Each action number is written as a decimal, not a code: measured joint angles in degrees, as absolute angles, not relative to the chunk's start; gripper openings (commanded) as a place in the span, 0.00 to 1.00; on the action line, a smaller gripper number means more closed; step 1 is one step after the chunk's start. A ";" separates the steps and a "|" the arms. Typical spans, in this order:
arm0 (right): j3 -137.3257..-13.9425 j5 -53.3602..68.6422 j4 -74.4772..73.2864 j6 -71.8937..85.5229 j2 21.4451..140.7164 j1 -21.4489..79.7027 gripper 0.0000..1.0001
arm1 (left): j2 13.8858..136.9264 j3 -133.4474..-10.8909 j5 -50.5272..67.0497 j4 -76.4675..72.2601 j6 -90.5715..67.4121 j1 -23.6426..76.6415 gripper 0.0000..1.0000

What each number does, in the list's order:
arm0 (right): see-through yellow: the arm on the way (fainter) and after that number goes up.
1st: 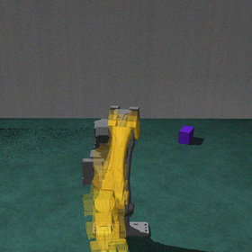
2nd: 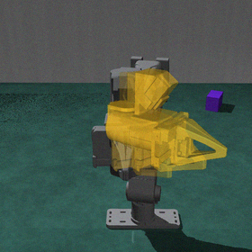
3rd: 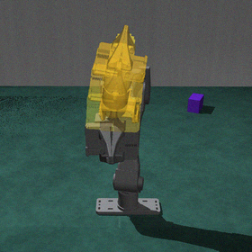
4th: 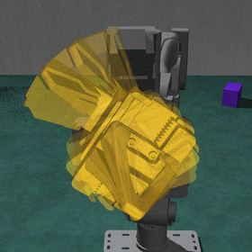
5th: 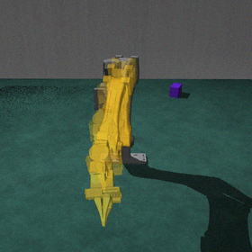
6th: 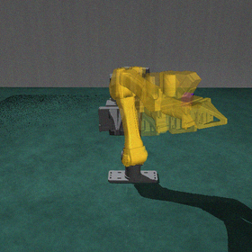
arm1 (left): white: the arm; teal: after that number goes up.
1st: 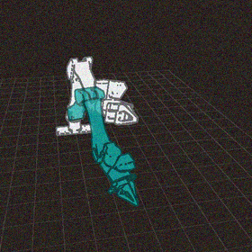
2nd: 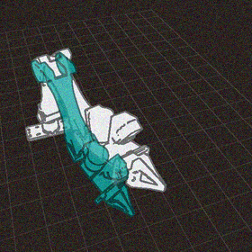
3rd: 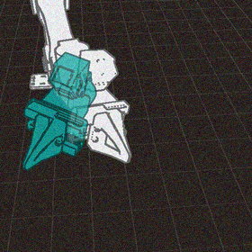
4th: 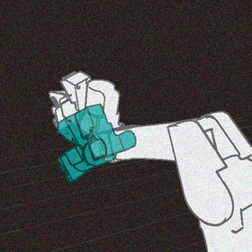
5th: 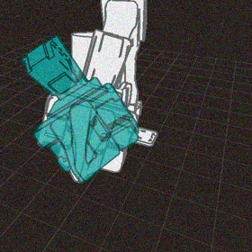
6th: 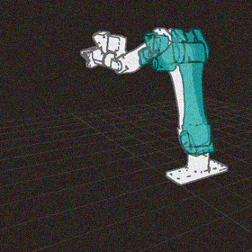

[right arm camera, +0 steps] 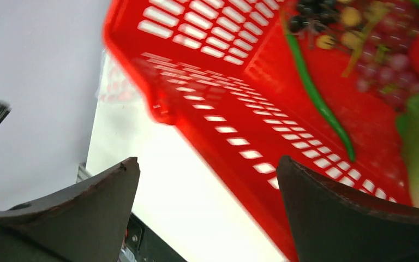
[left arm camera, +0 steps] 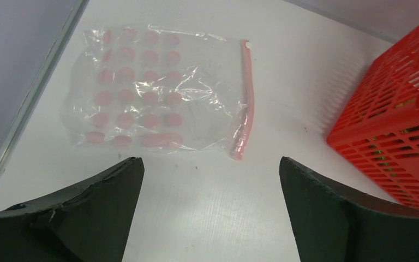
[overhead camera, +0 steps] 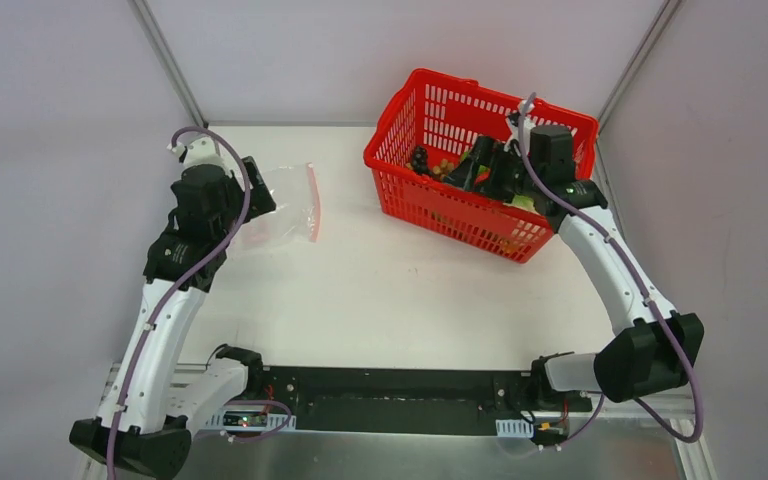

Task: Place the food in the zip-top bag and seal the zipper
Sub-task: Move the bin to the center of the board.

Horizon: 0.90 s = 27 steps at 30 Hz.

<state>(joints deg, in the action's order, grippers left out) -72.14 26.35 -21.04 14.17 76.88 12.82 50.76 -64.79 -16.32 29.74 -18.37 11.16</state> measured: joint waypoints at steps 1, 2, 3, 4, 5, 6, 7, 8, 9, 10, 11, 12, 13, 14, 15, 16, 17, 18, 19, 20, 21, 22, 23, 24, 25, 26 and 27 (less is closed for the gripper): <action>-72.62 26.00 -20.91 13.37 76.90 14.28 1.00 | 51.48 -64.95 -17.08 30.30 -19.00 11.18 0.99; -73.06 25.74 -20.34 12.71 76.88 16.14 1.00 | 52.47 -65.17 -18.17 31.05 -20.08 11.18 0.99; -73.36 25.85 -19.77 12.03 76.88 17.93 1.00 | 53.01 -65.21 -18.92 31.33 -20.56 11.16 0.99; -73.63 25.65 -19.11 11.05 76.88 19.94 1.00 | 53.39 -65.21 -20.14 31.83 -21.32 11.16 0.99; -73.67 25.61 -18.63 10.50 76.88 21.15 1.00 | 53.54 -65.21 -20.82 32.34 -21.78 11.16 0.99; -73.71 25.54 -18.50 9.87 76.88 22.37 1.00 | 53.49 -65.08 -21.12 32.42 -21.93 11.16 0.99; -73.71 25.34 -18.48 9.17 76.90 23.81 1.00 | 52.73 -64.23 -20.95 31.38 -21.93 11.14 0.99; -73.73 24.75 -18.46 8.71 77.03 25.19 1.00 | 51.90 -63.40 -20.60 30.74 -21.93 11.14 0.99; -73.89 23.99 -18.61 8.34 77.23 26.30 1.00 | 50.85 -62.11 -19.97 29.65 -22.00 11.14 0.99; -74.32 22.87 -18.83 8.14 77.71 27.46 1.00 | 49.65 -60.58 -19.51 28.71 -22.41 11.14 0.99; -75.00 21.43 -19.35 7.81 78.50 28.51 1.00 | 48.75 -59.35 -19.22 28.25 -22.96 11.14 0.99; -75.90 19.77 -20.16 7.46 79.50 29.41 1.00 | 47.59 -57.54 -18.70 27.53 -23.64 11.14 0.99; -76.88 17.87 -21.04 7.16 80.66 30.00 1.00 | 46.98 -56.31 -18.33 27.18 -23.83 11.14 0.99; -77.76 15.62 -21.78 6.70 81.76 30.26 1.00 | 46.63 -55.29 -17.87 27.00 -23.94 11.14 0.99; -78.22 13.43 -22.00 6.15 82.63 30.26 1.00 | 46.57 -54.54 -17.21 26.81 -23.99 11.11 0.99; -78.22 10.98 -22.04 5.65 83.09 30.11 1.00 | 46.76 -54.11 -16.64 26.76 -23.99 11.11 0.99; -78.13 9.06 -22.26 5.32 83.29 29.85 1.00 | 47.29 -53.74 -15.94 26.76 -23.97 11.11 0.99; -78.04 7.07 -22.39 5.04 83.35 29.32 1.00 | 47.81 -53.63 -15.11 26.79 -23.92 11.11 0.99; -78.02 5.74 -22.41 5.04 83.37 28.51 1.00 | 48.45 -53.63 -14.50 26.79 -23.83 11.11 0.99; -78.02 5.17 -22.35 5.10 83.37 27.51 1.00 | 48.93 -53.63 -13.89 26.76 -23.77 11.11 0.99; -77.84 5.17 -22.04 5.32 83.37 25.74 1.00 | 49.54 -53.63 -13.50 26.83 -23.59 11.11 0.99; -77.30 5.26 -21.43 5.78 83.37 23.09 1.00 | 50.15 -53.63 -12.97 26.87 -23.49 11.11 0.99; -76.64 5.13 -21.12 6.15 83.40 20.88 1.00 | 50.48 -53.63 -12.53 26.87 -23.40 11.11 0.99; -75.35 5.04 -20.18 6.70 83.40 18.00 1.00 | 50.78 -53.63 -12.23 26.89 -23.31 11.11 0.99; -73.73 4.78 -19.33 7.18 83.40 15.20 1.00 | 51.00 -53.60 -11.92 26.89 -23.11 11.11 0.99; -71.61 4.64 -18.46 7.84 83.40 12.03 1.00 | 51.09 -53.58 -11.64 26.89 -22.96 11.11 0.99; -70.41 4.43 -18.41 8.29 83.44 10.09 1.00 | 51.16 -53.54 -11.27 26.89 -22.90 11.11 0.99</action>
